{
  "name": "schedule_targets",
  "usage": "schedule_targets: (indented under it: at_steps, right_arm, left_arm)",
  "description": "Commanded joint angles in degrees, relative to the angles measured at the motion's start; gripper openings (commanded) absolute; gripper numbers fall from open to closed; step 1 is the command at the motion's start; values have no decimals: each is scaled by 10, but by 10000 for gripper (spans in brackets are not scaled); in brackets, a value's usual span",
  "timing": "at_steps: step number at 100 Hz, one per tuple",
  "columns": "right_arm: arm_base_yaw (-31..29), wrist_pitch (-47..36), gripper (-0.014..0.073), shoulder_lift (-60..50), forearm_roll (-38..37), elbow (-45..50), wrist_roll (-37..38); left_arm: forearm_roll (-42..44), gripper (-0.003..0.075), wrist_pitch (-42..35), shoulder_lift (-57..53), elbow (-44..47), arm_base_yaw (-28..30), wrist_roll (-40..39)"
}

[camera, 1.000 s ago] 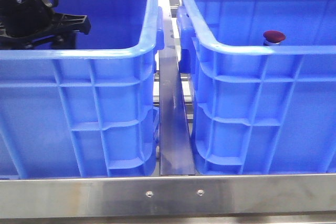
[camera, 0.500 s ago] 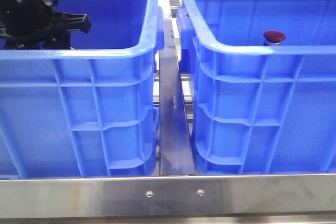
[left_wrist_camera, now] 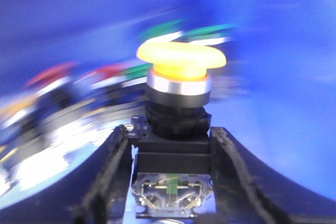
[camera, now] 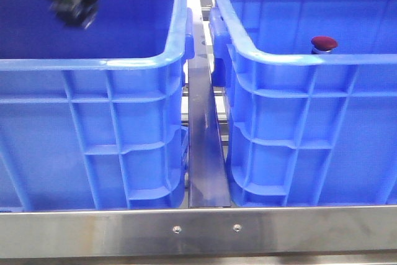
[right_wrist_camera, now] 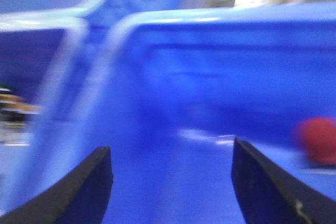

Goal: Pick red and yellow buttons and place in box

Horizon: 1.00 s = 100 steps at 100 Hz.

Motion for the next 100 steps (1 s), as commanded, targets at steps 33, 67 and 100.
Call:
schedule_targets:
  at_steps: [33,67,100]
  right_arm:
    - [-1,269,584,-10,143,-17,37]
    - [47,308,584,9,148,-17,59]
    - [79,265,580,30,148,-50,58]
  left_arm:
    - [-29,141,-23,-55,-19,-134,74]
    - [-33,141,-20,-55,-19,-174,89]
    - [-33,138,-20,-55,-19,-174,89]
